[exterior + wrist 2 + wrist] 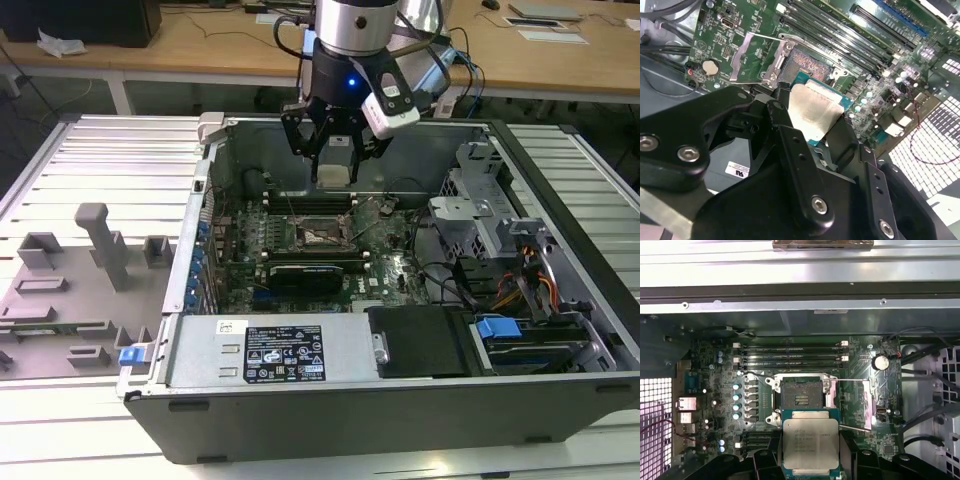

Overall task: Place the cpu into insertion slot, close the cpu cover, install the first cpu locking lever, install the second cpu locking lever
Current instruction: 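Place the cpu into insertion slot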

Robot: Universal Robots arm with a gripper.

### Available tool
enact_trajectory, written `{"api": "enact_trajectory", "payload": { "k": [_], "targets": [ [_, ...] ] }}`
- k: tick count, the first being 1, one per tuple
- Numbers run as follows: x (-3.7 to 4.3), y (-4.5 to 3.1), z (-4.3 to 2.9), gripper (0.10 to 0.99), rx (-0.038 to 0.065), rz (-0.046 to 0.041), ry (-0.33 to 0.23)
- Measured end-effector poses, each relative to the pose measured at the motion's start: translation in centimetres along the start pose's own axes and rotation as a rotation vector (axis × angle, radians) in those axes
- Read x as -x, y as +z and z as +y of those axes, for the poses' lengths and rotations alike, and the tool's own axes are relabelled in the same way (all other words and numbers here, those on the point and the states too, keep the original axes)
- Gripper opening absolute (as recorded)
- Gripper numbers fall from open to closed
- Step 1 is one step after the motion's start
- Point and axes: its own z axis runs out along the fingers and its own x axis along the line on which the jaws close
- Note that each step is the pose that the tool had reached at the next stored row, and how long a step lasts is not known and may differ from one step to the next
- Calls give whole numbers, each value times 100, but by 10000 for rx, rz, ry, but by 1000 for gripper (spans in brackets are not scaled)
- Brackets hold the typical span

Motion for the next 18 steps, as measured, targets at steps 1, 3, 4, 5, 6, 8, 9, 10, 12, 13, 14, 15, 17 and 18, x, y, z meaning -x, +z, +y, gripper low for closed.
{"api": "enact_trajectory", "payload": {
  "k": [1, 3, 4, 5, 6, 8, 9, 10, 12, 13, 14, 15, 17, 18],
  "targets": [
    [-4, 35, 8, 541, -15, -4, 0],
    [-3, 61, 11, 541, -49, -9, 51],
    [-4, 66, 10, 541, -51, -15, 182],
    [-4, 71, 10, 541, -53, -23, 339],
    [-4, 75, 10, 541, -55, -31, 497],
    [-4, 86, 10, 541, -57, -51, 899],
    [-4, 87, 9, 541, -64, -65, 1183],
    [-4, 89, 9, 541, -66, -86, 1581],
    [-4, 90, 9, 541, -63, -109, 2036],
    [-4, 90, 9, 541, -63, -116, 2177],
    [-4, 91, 9, 541, -62, -128, 2422],
    [-4, 92, 9, 541, -59, -146, 2787],
    [-4, 93, 9, 541, -59, -166, 3163],
    [-4, 94, 9, 541, -62, -173, 3303]
  ]
}}
